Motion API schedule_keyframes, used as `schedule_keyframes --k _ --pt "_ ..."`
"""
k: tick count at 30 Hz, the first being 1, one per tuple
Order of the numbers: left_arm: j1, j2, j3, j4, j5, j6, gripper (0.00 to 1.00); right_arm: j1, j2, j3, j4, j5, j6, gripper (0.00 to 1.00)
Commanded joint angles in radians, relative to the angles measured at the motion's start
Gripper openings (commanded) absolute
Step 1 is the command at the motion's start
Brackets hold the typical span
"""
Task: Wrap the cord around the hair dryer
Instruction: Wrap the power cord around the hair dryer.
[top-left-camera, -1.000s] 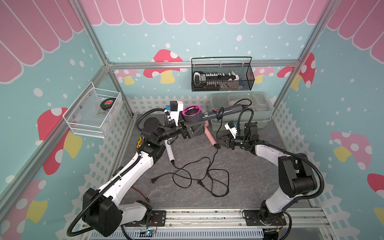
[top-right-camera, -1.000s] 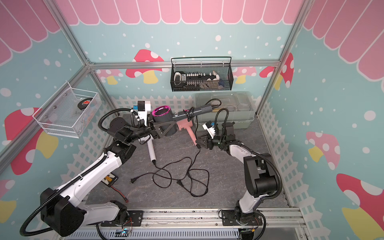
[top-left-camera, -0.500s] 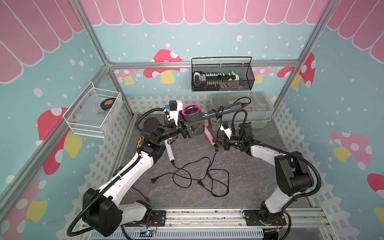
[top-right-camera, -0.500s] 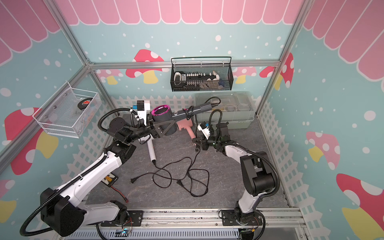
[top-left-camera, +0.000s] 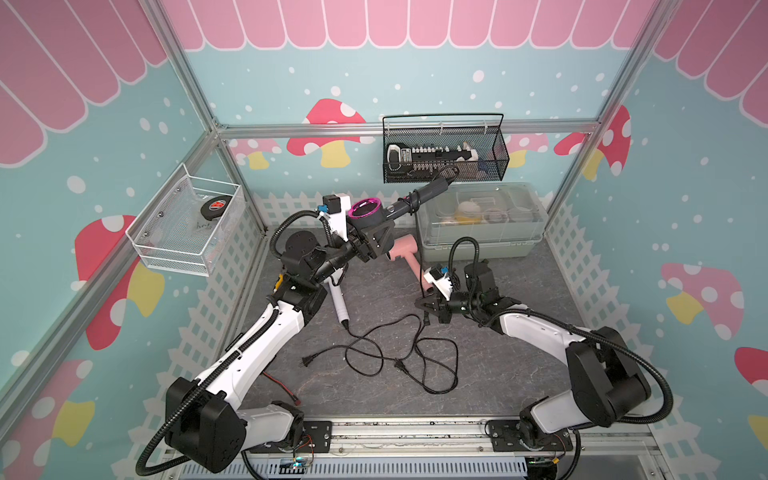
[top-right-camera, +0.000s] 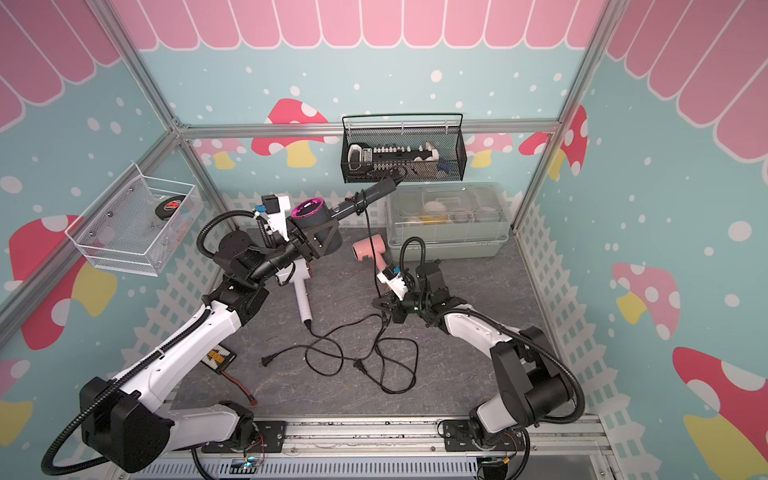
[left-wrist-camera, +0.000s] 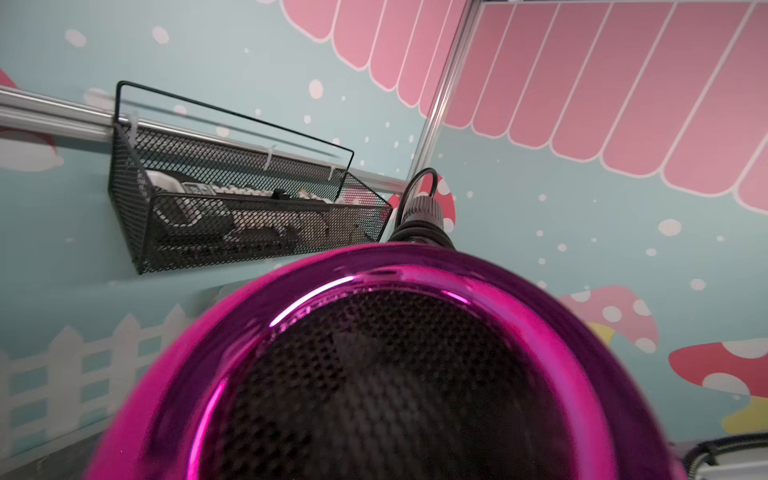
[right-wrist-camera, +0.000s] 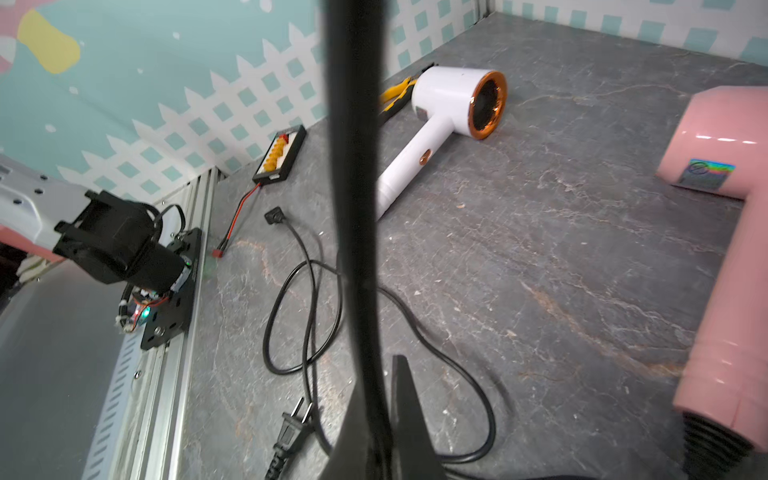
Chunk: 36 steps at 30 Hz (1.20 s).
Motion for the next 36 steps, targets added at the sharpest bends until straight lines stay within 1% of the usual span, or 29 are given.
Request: schedule_keyframes --k 1,5,9,13,16,20,21,28,33,36 --pt "0.005 0.006 0.075 -0.059 -0.106 0.096 0.00 0.048 -0.078 0.053 -0.260 0.078 -0.119 0.00" --pt "0.006 0.037 0.108 -0.159 -0.157 0.159 0.00 0.118 -0.138 0.141 -0.498 0.143 -0.199 0.00" --pt "0.003 0.077 0.153 -0.260 -0.190 0.199 0.00 0.191 -0.171 0.273 -0.716 0.226 -0.259 0.00" --pt "0.001 0.115 0.192 -0.360 -0.200 0.236 0.00 0.257 -0.183 0.435 -0.901 0.329 -0.311 0.00" --pt "-0.010 0.130 0.210 -0.423 -0.181 0.262 0.00 0.273 -0.188 0.550 -0.995 0.398 -0.346 0.00" --pt "-0.029 0.132 0.216 -0.496 -0.154 0.308 0.00 0.273 -0.175 0.685 -1.086 0.492 -0.406 0.00" --pt "-0.062 0.130 0.213 -0.512 -0.150 0.320 0.00 0.273 -0.168 0.719 -1.107 0.517 -0.425 0.00" --pt "-0.142 0.106 0.174 -0.599 -0.067 0.383 0.00 0.264 -0.093 0.927 -1.171 0.697 -0.556 0.00" --pt "-0.181 0.066 0.132 -0.623 -0.010 0.405 0.00 0.197 -0.040 1.024 -1.179 0.756 -0.610 0.00" --pt "-0.188 0.039 0.109 -0.622 0.063 0.408 0.00 0.150 -0.008 1.070 -1.187 0.767 -0.636 0.00"
